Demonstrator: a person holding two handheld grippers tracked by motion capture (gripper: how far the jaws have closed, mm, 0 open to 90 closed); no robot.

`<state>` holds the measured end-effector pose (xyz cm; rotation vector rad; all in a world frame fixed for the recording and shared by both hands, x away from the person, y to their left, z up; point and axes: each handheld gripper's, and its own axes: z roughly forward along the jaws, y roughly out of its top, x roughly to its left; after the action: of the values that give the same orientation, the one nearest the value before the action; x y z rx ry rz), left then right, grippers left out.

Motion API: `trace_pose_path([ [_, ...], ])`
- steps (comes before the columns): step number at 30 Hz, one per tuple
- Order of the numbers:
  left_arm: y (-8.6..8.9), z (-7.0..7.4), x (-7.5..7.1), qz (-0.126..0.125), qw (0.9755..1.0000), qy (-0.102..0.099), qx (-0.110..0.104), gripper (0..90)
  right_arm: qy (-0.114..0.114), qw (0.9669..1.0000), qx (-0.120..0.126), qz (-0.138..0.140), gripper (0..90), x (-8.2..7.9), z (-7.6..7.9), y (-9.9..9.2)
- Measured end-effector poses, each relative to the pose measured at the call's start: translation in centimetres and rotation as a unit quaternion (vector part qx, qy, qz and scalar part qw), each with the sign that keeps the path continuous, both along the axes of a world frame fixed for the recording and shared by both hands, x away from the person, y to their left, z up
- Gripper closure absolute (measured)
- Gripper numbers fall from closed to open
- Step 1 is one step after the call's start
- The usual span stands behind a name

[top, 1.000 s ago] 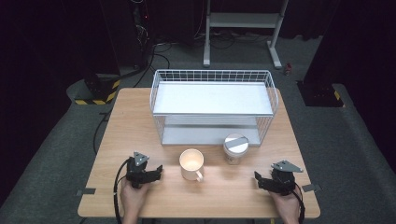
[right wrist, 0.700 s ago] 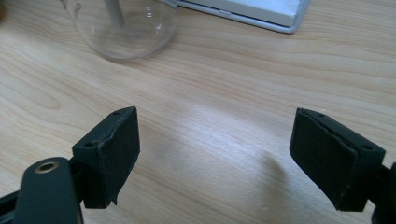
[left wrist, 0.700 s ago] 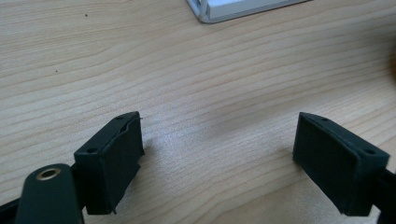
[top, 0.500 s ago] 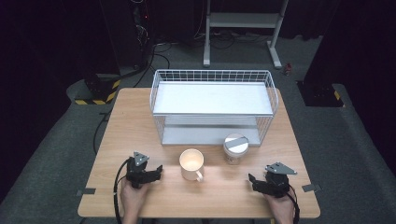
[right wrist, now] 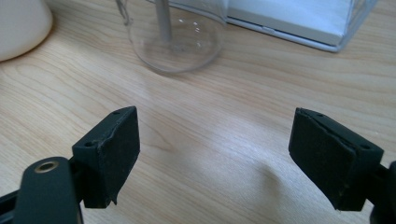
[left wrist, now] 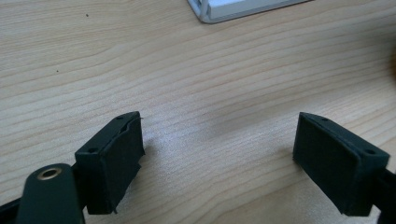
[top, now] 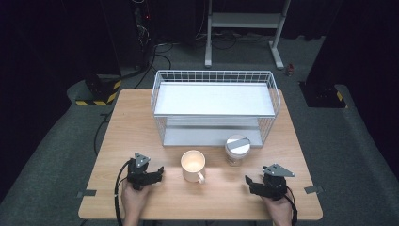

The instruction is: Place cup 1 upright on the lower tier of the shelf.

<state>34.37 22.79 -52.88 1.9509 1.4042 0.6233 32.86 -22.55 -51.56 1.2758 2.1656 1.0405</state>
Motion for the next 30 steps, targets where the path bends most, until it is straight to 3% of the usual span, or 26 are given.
trace_pose_path([
  [15, 0.0, 0.0, 0.0, 0.001, 1.0000, 0.000, 0.000, 16.5, -0.010, 0.9996, 0.003, 0.026, 16.3, 0.7, 0.7, 1.9],
  [23, 0.0, 0.0, 0.0, 0.001, 1.0000, 0.000, 0.000, 16.5, -0.003, 0.9996, 0.006, 0.027, 16.0, 1.0, 0.7, 2.6],
  [30, 0.0, 0.0, 0.0, 0.001, 1.0000, -0.001, 0.000, 16.6, -0.012, 0.9994, 0.001, 0.031, 15.1, 1.5, 1.1, 3.1],
])
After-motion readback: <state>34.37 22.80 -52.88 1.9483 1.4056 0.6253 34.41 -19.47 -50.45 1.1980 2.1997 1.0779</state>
